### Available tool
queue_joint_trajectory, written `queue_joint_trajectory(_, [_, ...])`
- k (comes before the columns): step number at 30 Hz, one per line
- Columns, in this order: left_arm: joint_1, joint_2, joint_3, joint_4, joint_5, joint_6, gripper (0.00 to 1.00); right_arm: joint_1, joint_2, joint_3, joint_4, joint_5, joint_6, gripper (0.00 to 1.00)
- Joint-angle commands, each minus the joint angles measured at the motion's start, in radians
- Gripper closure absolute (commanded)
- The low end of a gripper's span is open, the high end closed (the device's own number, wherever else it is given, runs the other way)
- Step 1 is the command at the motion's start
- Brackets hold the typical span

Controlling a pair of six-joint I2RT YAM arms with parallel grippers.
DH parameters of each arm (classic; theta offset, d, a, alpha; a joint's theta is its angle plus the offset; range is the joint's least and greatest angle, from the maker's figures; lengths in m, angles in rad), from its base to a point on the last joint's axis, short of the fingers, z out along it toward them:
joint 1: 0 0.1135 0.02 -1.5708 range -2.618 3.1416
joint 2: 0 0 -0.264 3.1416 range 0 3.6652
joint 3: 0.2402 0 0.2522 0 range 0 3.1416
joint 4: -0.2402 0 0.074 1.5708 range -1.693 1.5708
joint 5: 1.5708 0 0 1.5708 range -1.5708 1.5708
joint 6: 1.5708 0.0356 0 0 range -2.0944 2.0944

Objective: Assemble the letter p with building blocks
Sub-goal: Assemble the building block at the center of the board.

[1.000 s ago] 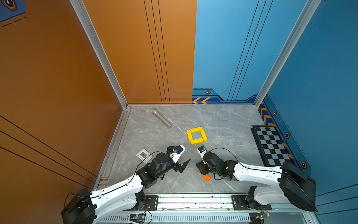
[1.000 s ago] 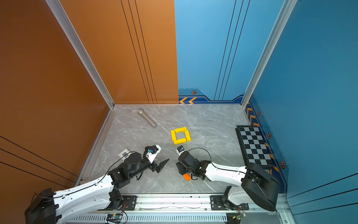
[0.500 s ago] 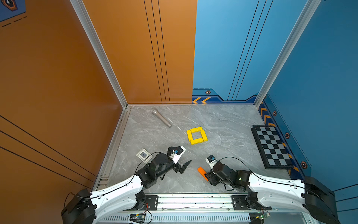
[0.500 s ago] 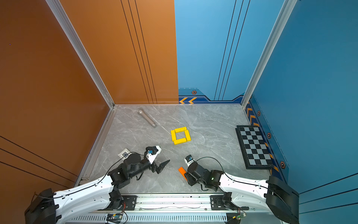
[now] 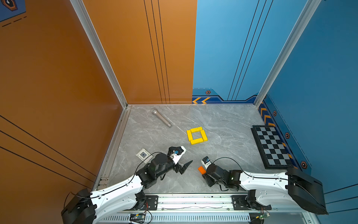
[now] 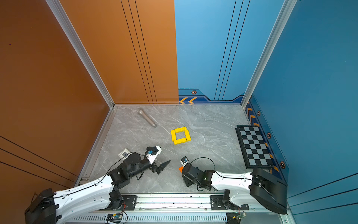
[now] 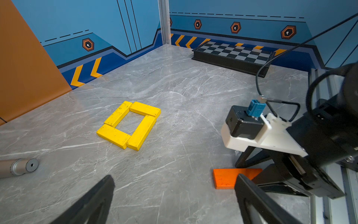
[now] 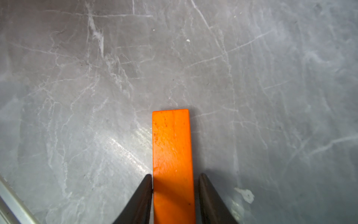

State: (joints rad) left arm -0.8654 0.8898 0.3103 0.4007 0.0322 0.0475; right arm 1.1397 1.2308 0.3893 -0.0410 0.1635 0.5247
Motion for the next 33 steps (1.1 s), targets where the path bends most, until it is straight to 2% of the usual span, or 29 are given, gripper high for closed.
queue_joint_trajectory(1, [-0.003,-0.006,-0.017,0.017,0.013,0.012,0.01,0.017,0.02,-0.004,-0.035,0.021,0.014,0.64])
queue_joint_trajectory(5, [-0.003,-0.009,-0.019,0.015,-0.013,0.01,0.01,0.014,0.032,0.004,-0.023,0.056,0.02,0.75])
queue_joint_trajectory(7, [-0.003,-0.012,-0.02,0.017,-0.018,0.009,0.01,0.01,0.044,0.012,-0.018,0.057,0.018,0.76])
queue_joint_trajectory(19, [-0.003,-0.025,-0.025,0.015,-0.05,0.002,0.01,-0.029,0.151,0.03,0.084,0.054,0.032,0.76])
queue_joint_trajectory(24, [-0.001,-0.04,-0.033,0.015,-0.073,-0.003,0.01,-0.052,0.222,0.065,0.102,0.039,0.029,0.79])
queue_joint_trajectory(33, [0.0,-0.046,-0.037,0.015,-0.096,-0.003,0.01,-0.097,0.321,0.128,0.177,0.043,0.048,0.79])
